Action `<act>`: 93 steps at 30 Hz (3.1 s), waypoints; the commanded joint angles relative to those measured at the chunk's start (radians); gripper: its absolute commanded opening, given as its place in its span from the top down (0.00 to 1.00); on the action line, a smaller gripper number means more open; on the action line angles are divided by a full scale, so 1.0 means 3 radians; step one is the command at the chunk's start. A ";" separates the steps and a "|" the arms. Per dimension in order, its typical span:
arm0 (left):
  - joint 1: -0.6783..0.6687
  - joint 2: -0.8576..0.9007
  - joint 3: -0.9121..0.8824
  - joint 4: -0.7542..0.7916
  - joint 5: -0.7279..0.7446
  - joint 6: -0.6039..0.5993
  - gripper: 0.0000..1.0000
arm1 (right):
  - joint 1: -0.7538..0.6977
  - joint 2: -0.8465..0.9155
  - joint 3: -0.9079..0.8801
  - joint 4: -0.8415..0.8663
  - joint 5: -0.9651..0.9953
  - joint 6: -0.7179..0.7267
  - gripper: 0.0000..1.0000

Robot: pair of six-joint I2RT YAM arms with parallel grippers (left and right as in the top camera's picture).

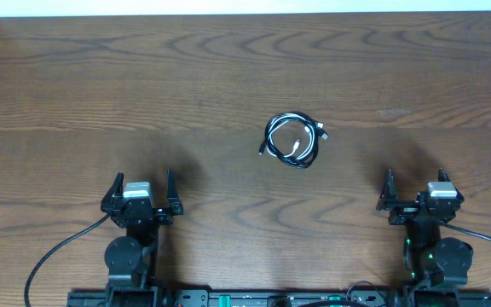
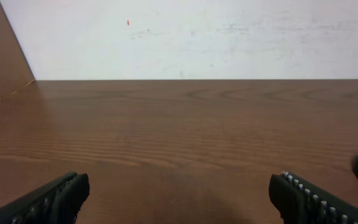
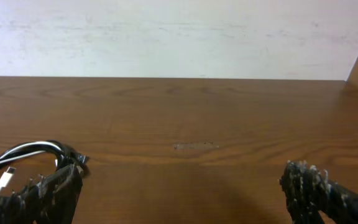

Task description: Untangle cables

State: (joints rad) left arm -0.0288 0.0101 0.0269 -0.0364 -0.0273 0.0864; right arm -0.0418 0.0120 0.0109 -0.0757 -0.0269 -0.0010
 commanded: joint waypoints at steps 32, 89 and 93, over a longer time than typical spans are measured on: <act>0.0011 -0.0020 -0.0076 -0.0111 -0.0008 0.0023 0.02 | -0.0009 -0.0018 -0.0018 0.0005 -0.0008 0.0013 0.01; 0.0010 -0.0020 -0.0004 0.0033 0.0295 0.0080 0.02 | -0.0009 -0.0018 -0.0018 0.0196 0.0022 -0.0011 0.01; 0.0011 -0.0020 0.0280 -0.0230 0.0304 -0.0264 0.02 | -0.0009 -0.0018 0.0052 0.0217 -0.0154 0.0036 0.01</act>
State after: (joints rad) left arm -0.0288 0.0101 0.0368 -0.0544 0.0322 0.0780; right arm -0.0418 0.0120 0.0097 -0.0139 -0.0315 -0.0010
